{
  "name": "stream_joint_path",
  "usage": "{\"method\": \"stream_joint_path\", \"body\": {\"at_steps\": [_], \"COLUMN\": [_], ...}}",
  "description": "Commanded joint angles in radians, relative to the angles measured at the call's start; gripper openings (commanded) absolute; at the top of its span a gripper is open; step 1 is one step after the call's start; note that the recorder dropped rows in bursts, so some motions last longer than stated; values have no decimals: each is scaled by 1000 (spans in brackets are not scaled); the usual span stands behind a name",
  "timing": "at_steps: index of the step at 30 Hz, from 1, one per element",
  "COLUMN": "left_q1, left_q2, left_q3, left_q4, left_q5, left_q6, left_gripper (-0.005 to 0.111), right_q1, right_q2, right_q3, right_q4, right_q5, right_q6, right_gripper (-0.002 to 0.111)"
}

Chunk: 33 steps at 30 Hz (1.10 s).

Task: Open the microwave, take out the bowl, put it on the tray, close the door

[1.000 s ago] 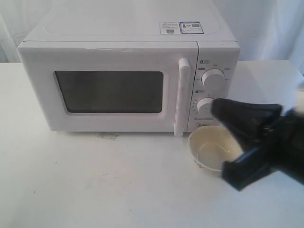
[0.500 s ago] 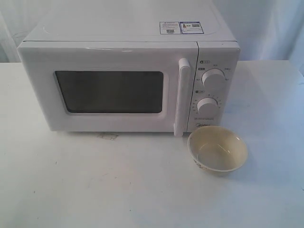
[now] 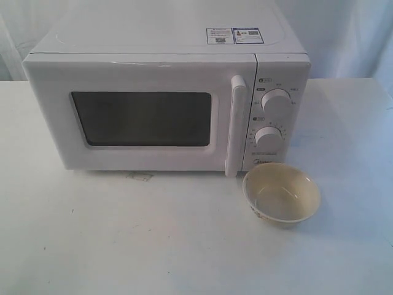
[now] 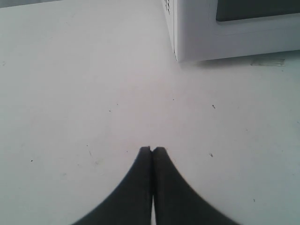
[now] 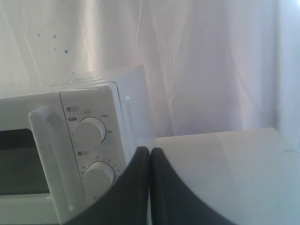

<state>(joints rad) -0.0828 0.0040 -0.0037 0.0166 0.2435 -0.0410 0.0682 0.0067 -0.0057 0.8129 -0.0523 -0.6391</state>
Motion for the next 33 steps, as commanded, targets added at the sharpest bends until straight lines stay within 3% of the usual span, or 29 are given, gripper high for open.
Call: {"method": "stream_joint_path", "body": {"at_steps": [1, 10, 13, 17, 19, 24, 33], "left_q1": [3, 3, 3, 3, 3, 3, 3], "left_q2": [-4, -4, -4, -4, -4, -4, -4], "left_q3": [4, 4, 4, 4, 4, 4, 4], "left_q4": [-1, -1, -1, -1, -1, -1, -1], "left_q5": [3, 3, 3, 3, 3, 3, 3], "left_q6": [-7, -7, -7, -7, -7, -7, -7], "left_gripper": [0, 0, 0, 0, 0, 0, 0], "right_q1": [-7, -7, -7, -7, -7, -7, -7], "right_q2": [-7, -7, -7, -7, -7, -7, -7], "right_q3": [6, 6, 6, 6, 6, 6, 6], "right_q4": [-3, -75, -356, -860, -965, -993, -991], "right_q5": [44, 127, 164, 234, 274, 397, 402], "right_q6": [-13, 3, 230, 744, 854, 857, 857], "right_gripper": [0, 0, 0, 0, 0, 0, 0]}}
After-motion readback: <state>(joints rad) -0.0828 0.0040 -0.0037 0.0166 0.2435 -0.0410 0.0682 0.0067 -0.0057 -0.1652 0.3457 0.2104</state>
